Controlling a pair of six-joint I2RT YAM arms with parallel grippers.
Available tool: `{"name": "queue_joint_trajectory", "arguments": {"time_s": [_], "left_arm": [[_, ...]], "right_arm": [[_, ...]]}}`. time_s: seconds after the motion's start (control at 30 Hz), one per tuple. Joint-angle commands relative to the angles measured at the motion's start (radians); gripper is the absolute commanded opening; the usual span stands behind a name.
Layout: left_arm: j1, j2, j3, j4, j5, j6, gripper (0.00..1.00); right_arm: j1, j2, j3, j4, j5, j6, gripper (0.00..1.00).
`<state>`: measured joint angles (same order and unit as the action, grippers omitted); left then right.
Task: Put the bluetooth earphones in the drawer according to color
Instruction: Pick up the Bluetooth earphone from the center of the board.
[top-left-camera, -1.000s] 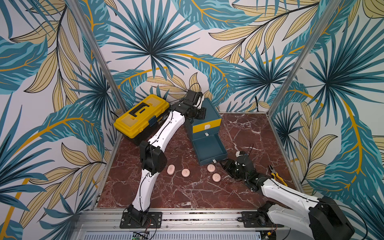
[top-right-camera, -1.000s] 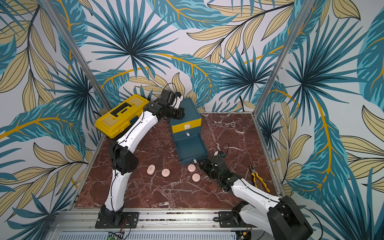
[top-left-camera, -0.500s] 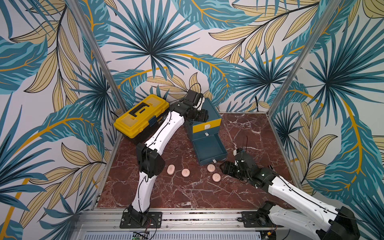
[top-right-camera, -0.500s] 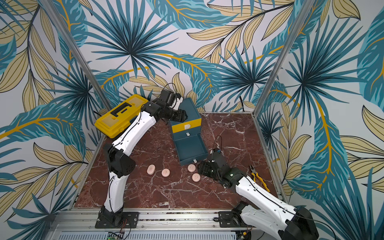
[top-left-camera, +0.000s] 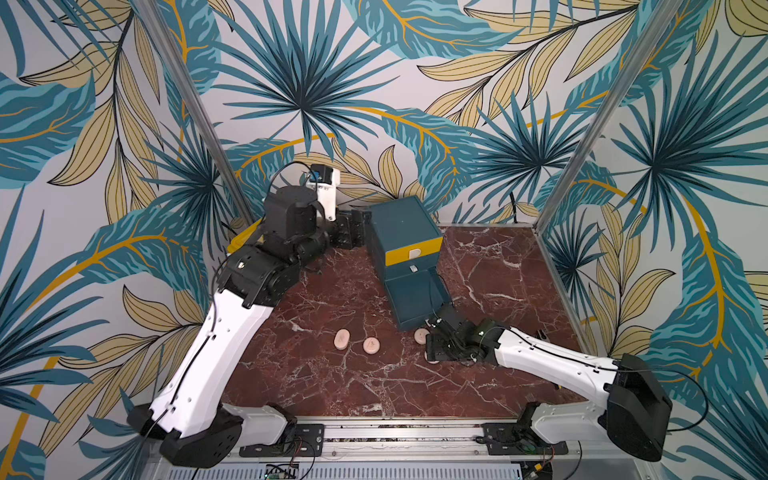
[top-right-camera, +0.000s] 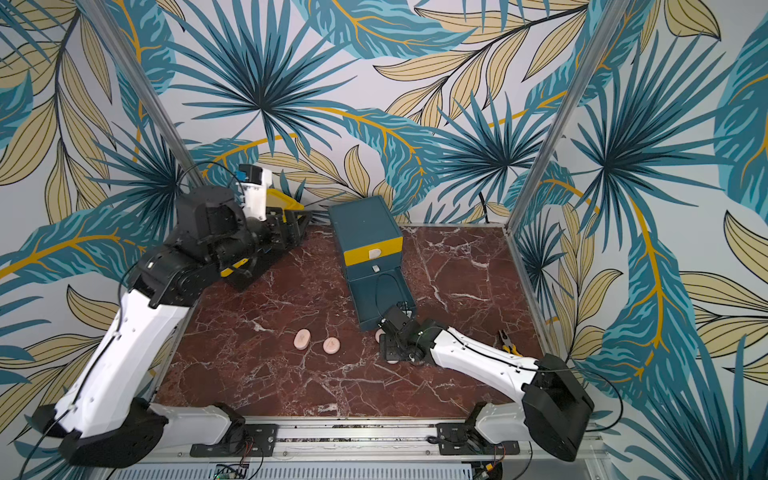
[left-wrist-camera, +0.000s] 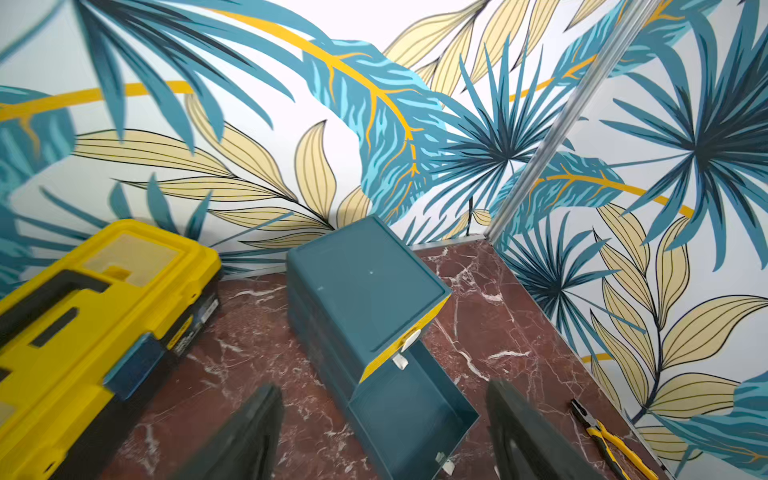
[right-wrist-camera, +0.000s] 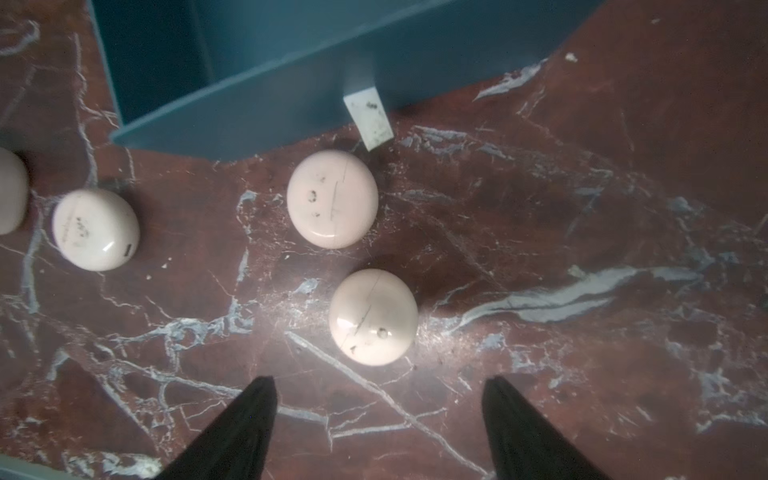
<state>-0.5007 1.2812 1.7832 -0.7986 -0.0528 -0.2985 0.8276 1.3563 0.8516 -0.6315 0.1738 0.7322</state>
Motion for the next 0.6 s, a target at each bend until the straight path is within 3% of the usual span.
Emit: {"name": "queue_joint_trajectory", "arguments": {"time_s": [0.0,0.27,0.57], "left_arm": [[0.013,-0.058,-0.151,-0.036,-0.082,-0.023,0.81],[0.025,-0.242,-0.344,-0.142,-0.148,-0.058,0.81],[0.036,-0.307,-0.399,-0.191,-0.161,-0.073,0.81]], "right_arm": [[0.01,0.065,0.044,-0.069,0.038,-0.036,0.84],[0.016,0.189,0.107,-0.095,0.046,-0.072,0.81],[0.025,0.263,0.098,-0.049,0.022,-0.045,0.76]]}}
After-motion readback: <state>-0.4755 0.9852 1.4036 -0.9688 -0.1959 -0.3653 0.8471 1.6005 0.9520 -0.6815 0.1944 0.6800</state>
